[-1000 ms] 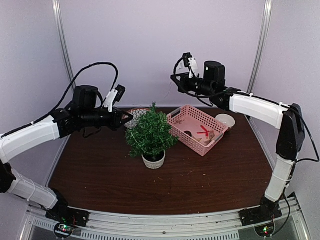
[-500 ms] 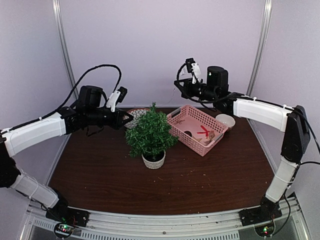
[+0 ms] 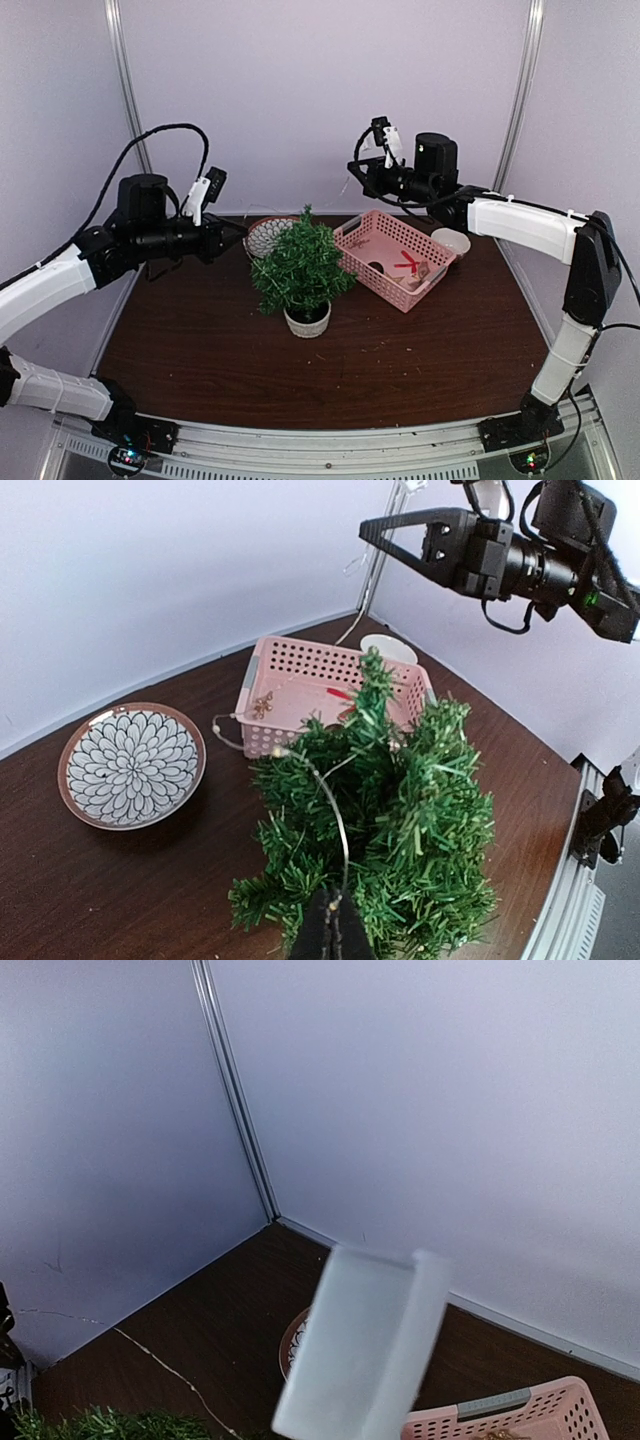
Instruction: Decorate the small christmas tree
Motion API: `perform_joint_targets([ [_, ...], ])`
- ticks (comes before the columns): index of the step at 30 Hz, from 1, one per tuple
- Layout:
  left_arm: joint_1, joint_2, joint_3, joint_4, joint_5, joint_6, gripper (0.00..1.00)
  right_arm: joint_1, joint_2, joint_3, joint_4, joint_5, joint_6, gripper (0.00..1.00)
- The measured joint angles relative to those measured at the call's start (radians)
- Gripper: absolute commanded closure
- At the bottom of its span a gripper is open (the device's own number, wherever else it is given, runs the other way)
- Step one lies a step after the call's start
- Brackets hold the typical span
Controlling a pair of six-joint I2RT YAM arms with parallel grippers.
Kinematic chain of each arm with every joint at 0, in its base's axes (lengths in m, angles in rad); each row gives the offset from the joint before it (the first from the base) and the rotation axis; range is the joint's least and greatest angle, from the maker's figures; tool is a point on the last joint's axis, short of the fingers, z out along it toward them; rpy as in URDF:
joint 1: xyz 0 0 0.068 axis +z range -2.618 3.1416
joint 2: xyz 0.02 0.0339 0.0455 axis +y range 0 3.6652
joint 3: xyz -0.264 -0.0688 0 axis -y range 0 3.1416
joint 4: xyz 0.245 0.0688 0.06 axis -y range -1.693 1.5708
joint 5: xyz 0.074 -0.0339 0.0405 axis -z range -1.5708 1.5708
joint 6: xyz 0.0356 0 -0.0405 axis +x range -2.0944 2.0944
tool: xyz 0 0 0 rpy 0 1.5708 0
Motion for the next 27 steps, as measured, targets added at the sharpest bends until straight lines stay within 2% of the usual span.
perform_joint_targets([
  [10, 0.0, 0.123, -0.02, -0.018, -0.031, -0.001, 1.0, 0.0, 0.0, 0.0, 0.0, -0.008, -0.001, 1.0],
  [16, 0.0, 0.202, 0.02, -0.013, -0.048, -0.005, 1.0, -0.004, -0.004, -0.011, -0.001, 0.0, -0.01, 1.0],
  [27, 0.0, 0.298, 0.107, 0.006, -0.048, -0.004, 1.0, -0.05, -0.167, -0.186, -0.022, 0.038, -0.04, 1.0],
])
